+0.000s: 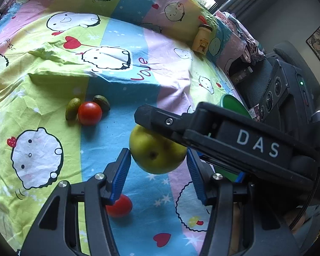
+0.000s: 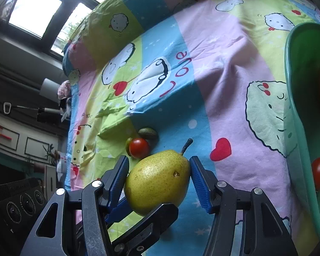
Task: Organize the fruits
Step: 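Lift the pear with the right gripper and carry it over the basin, then lower the pear into the green basin and open the right gripper, then move both grippers from the basin toward the cherry tomatoes on the sheet, then close the right gripper on a cherry tomato while the left gripper grasps another tomato, then carry both held cherry tomatoes over the green basin with both grippers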
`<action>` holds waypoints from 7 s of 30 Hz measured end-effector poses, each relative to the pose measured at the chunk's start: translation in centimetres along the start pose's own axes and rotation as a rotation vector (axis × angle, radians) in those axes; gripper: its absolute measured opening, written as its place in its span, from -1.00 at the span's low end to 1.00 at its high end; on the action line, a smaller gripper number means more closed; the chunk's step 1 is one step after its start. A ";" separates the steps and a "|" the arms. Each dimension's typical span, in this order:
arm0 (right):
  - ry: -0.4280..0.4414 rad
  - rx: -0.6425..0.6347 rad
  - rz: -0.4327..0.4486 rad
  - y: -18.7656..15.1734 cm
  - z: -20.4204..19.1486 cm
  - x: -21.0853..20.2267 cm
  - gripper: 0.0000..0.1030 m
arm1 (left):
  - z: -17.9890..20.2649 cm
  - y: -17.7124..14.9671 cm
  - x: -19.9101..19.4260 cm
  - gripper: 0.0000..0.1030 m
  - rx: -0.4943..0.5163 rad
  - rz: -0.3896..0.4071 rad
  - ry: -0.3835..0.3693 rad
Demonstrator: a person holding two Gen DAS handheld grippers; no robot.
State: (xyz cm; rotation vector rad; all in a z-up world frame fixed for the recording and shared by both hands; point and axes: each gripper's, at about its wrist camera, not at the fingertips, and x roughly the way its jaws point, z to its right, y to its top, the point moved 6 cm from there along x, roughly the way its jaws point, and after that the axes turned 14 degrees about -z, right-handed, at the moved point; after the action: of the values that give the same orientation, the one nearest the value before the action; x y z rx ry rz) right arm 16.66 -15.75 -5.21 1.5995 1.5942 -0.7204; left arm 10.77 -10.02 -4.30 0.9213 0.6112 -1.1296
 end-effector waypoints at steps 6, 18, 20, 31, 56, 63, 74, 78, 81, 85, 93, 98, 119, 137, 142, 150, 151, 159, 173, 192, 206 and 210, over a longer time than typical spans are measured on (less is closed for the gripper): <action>0.005 -0.022 0.062 -0.3 -0.6 -2.0 0.18 | 1.4 0.2 -1.0 0.05 0.032 0.043 -0.007; 0.002 -0.019 0.201 -0.7 -0.1 -7.0 0.18 | 5.5 0.7 -1.9 0.04 0.138 0.100 -0.049; 0.000 -0.011 0.221 -0.8 0.2 -7.7 0.18 | 6.3 0.7 -1.8 0.04 0.158 0.104 -0.057; -0.003 0.055 0.333 -0.9 3.0 -12.0 0.18 | 11.2 1.6 -0.8 0.05 0.296 0.069 -0.077; -0.040 0.307 0.333 -1.7 11.8 -13.9 0.18 | 15.9 1.3 6.3 0.05 0.425 -0.109 -0.128; -0.045 0.338 0.307 -1.9 12.6 -13.5 0.18 | 15.8 1.2 7.3 0.05 0.423 -0.131 -0.126; -0.042 0.360 0.287 -1.8 13.2 -13.0 0.18 | 15.6 1.3 8.1 0.04 0.408 -0.145 -0.125; -0.040 0.365 0.285 -1.8 13.2 -12.9 0.18 | 15.4 1.3 8.0 0.04 0.401 -0.144 -0.127; -0.044 0.368 0.285 -1.8 13.2 -12.9 0.18 | 15.3 1.3 7.8 0.05 0.398 -0.132 -0.119; -0.077 0.369 0.304 -1.8 13.2 -13.2 0.18 | 15.0 1.3 6.8 0.30 0.399 -0.096 -0.113; -0.077 0.292 0.334 -1.7 11.2 -13.9 0.30 | 13.4 1.4 3.7 0.61 0.355 -0.039 -0.111; -0.072 0.225 0.343 -1.6 9.1 -14.1 0.31 | 10.6 1.5 1.1 0.65 0.294 0.039 -0.018; 0.036 -0.003 0.167 0.1 -0.3 -5.8 0.56 | -9.1 1.6 -5.6 0.69 -0.201 0.177 0.289; -0.072 -0.150 -0.124 2.2 -3.9 5.4 -0.08 | -6.4 -3.2 -0.7 0.20 -0.101 -0.172 0.124; -0.051 -0.159 -0.143 2.6 -3.7 6.0 -0.08 | -6.0 -3.5 -0.2 0.09 -0.100 -0.196 0.079; -0.053 -0.161 -0.181 3.2 -3.4 7.7 -0.14 | -5.7 -4.0 1.0 -0.04 -0.107 -0.241 0.048; -0.060 -0.165 -0.184 3.2 -3.4 7.9 -0.24 | -5.6 -4.0 1.0 -0.05 -0.102 -0.237 0.051; -0.053 -0.186 -0.180 3.1 -3.3 8.1 -0.35 | -4.1 -4.4 1.6 -0.26 -0.067 -0.242 0.028; -0.061 -0.136 -0.097 3.1 -2.4 4.5 -0.35 | -3.2 -3.9 2.0 -0.43 -0.055 -0.249 0.030; -0.021 -0.100 0.021 1.7 -1.5 -0.6 -0.35 | -1.4 -3.0 -0.6 -0.43 -0.041 -0.101 0.040; -0.025 -0.065 0.149 0.6 -0.5 -5.3 -0.35 | 1.4 -0.4 -2.5 -0.42 0.034 0.068 0.044; -0.025 -0.039 0.196 0.4 0.1 -7.0 -0.35 | 3.0 0.8 -3.3 -0.42 0.073 0.104 0.047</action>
State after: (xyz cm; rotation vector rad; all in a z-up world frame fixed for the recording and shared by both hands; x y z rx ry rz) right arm 16.61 -19.76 0.57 1.6837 1.4023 -0.5987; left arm 10.28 -10.88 0.16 1.0332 0.5562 -1.0451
